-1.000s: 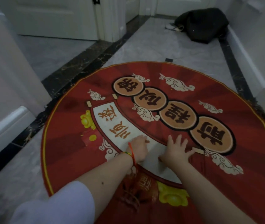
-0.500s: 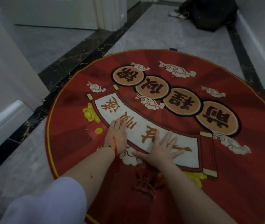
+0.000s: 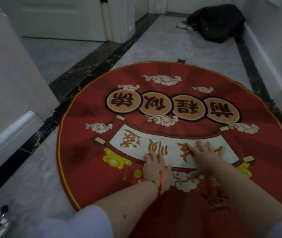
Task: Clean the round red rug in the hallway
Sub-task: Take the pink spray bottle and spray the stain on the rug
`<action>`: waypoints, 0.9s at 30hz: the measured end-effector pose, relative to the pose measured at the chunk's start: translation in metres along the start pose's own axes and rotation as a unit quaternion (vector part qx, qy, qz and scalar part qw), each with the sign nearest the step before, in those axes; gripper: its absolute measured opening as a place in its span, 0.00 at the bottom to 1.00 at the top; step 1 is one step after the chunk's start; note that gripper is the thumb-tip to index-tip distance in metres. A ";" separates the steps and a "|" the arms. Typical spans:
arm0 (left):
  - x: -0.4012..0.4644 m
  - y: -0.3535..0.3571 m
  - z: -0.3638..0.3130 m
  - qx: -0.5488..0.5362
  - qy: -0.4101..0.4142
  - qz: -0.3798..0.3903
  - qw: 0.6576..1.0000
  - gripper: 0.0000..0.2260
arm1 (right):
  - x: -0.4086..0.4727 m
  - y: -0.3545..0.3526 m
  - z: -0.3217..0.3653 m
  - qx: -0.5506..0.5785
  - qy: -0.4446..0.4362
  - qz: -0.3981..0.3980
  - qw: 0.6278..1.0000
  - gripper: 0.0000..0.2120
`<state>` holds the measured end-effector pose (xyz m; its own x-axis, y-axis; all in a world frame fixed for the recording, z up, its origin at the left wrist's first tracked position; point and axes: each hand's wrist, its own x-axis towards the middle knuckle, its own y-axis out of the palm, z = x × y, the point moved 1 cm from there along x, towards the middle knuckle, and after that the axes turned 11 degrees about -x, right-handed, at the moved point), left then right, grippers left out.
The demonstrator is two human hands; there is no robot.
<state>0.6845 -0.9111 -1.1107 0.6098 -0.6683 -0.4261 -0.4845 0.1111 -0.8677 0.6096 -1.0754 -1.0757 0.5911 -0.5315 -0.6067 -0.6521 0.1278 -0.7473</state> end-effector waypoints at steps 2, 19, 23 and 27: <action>-0.004 -0.018 -0.007 -0.044 0.042 0.008 0.998 0.22 | -0.004 -0.006 0.003 0.009 0.034 -0.002 0.999 0.58; 0.049 -0.043 0.110 -0.083 -0.029 -0.081 0.993 0.27 | 0.000 0.007 0.125 0.229 0.033 -0.034 0.972 0.65; 0.042 -0.043 0.097 -0.046 -0.046 -0.093 0.994 0.29 | 0.007 0.004 0.105 0.182 -0.003 -0.030 0.983 0.65; 0.022 -0.039 0.081 -0.018 -0.063 -0.079 0.995 0.30 | 0.006 0.004 0.080 0.139 -0.038 -0.020 0.989 0.64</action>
<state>0.7677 -0.8708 -1.1075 0.7525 -0.5782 -0.3154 -0.3967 -0.0156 -0.9178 0.6487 -1.0116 -1.1037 0.6547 -0.4770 -0.5863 -0.4779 0.3398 -0.8101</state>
